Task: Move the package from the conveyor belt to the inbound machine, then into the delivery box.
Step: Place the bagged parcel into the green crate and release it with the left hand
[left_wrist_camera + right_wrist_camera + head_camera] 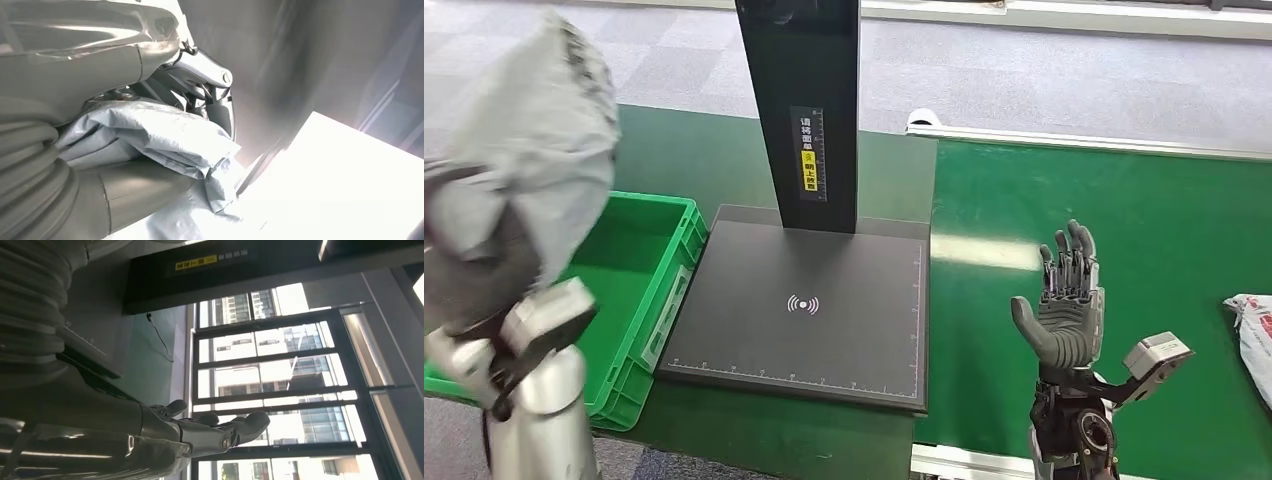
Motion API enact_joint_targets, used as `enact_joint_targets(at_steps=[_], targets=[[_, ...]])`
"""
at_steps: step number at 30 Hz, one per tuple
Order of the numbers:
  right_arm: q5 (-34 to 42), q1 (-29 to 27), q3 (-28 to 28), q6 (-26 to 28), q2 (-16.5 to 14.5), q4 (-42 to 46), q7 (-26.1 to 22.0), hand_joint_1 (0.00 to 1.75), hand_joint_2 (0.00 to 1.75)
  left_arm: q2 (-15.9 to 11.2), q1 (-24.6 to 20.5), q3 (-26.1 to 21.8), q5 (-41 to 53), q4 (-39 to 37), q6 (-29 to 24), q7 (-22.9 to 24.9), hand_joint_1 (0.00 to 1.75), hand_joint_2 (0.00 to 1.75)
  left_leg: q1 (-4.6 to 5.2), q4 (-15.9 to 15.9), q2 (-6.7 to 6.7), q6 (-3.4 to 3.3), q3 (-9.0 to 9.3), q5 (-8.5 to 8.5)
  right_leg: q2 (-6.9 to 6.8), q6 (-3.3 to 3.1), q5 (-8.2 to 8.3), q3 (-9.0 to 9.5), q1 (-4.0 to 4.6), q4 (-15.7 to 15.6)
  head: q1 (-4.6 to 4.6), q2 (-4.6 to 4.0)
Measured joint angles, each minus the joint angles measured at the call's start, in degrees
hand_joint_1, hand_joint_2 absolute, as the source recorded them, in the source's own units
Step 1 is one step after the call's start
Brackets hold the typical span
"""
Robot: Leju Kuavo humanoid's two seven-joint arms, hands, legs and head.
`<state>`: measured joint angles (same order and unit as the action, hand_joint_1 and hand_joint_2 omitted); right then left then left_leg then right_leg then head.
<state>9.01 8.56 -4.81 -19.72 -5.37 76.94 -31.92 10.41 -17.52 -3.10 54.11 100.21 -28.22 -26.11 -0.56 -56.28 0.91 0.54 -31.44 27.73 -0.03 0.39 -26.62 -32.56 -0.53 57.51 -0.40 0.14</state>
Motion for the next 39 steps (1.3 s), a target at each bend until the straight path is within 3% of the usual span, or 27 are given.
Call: enact_joint_targets(at_steps=[2, 4, 8, 16, 23, 27, 29, 34, 39], targets=[[-1.24, 0.37, -0.28, -1.96, -0.06, 0.09, 0.36, 0.00, 1.75, -1.81, -0.57, 0.39, 1.08, -13.21, 6.73, 11.11, 1.75, 1.75, -0.03, 0.02, -0.42, 0.05, -0.03, -0.04, 0.32, -0.16, 0.21, -0.07, 0.04, 0.02, -0.01, 0.01], [-2.00, 0.69, -0.72, -2.66, -0.07, -0.12, 0.44, 0.00, 1.75, -3.15, -0.65, 0.70, 1.46, -22.64, 7.18, 15.33, 1.75, 1.75, -0.07, 0.01, -0.92, 0.11, -0.20, -0.14, 0.81, -0.22, 0.47, -0.40, 0.08, 0.05, -0.03, 0.00], [-2.57, 0.87, -1.48, -2.97, -0.02, -0.63, 0.42, 0.00, 1.75, -4.70, -1.57, 1.45, 2.22, -31.96, 6.14, 16.21, 1.75, 1.75, -0.05, -0.01, -1.00, 0.12, -0.33, -0.16, 1.01, -0.14, 0.54, -0.57, 0.05, 0.05, -0.01, -0.01], [-3.41, 1.05, -2.04, -3.43, -0.28, -1.32, 0.41, 0.00, 1.75, -6.04, -2.50, 1.69, 3.95, -36.67, 5.28, 19.11, 1.75, 1.75, -0.06, 0.00, -0.93, 0.11, -0.34, -0.12, 0.97, -0.10, 0.47, -0.54, 0.05, 0.03, -0.02, -0.01], [-3.59, 1.04, -2.14, -3.38, -0.60, -1.38, 0.42, 0.00, 1.75, -5.99, -2.28, 0.83, -1.47, -36.75, -4.67, 12.66, 1.75, 1.75, -0.08, 0.00, -0.94, 0.12, -0.33, -0.17, 0.97, -0.12, 0.50, -0.53, 0.08, 0.04, -0.02, 0.00], [-2.84, 0.97, -2.13, -3.20, -0.73, -1.41, 0.52, 0.00, 1.75, -3.68, -0.56, -2.95, -12.00, -30.26, -10.99, -6.87, 1.75, 1.75, -0.08, 0.00, -1.00, 0.12, -0.38, -0.16, 1.02, -0.12, 0.50, -0.59, 0.08, 0.05, -0.03, 0.00], [-2.27, 1.12, -2.00, -2.89, -0.73, -1.61, 0.49, 0.00, 1.75, -2.13, 0.75, -5.21, -14.99, -23.49, -11.61, -12.45, 1.75, 1.75, -0.08, 0.00, -0.97, 0.12, -0.45, -0.16, 1.00, -0.12, 0.50, -0.64, 0.08, 0.05, -0.02, 0.00], [-1.31, 1.91, -1.52, -2.07, -0.64, -2.66, -0.10, 0.00, 1.75, 0.87, 2.67, -8.17, -16.45, -7.65, -11.90, -13.80, 1.75, 1.75, -0.07, 0.00, -0.91, 0.10, -0.56, -0.15, 0.92, -0.10, 0.48, -0.69, 0.07, 0.04, -0.02, 0.00], [-1.18, 2.36, -1.01, -1.87, -0.58, -3.40, -0.34, 0.00, 1.75, 2.34, 3.46, -9.68, -16.45, -0.46, -11.89, -13.84, 1.75, 1.75, -0.07, 0.00, -0.88, 0.11, -0.53, -0.16, 0.87, -0.10, 0.49, -0.67, 0.07, 0.03, -0.03, 0.00]])
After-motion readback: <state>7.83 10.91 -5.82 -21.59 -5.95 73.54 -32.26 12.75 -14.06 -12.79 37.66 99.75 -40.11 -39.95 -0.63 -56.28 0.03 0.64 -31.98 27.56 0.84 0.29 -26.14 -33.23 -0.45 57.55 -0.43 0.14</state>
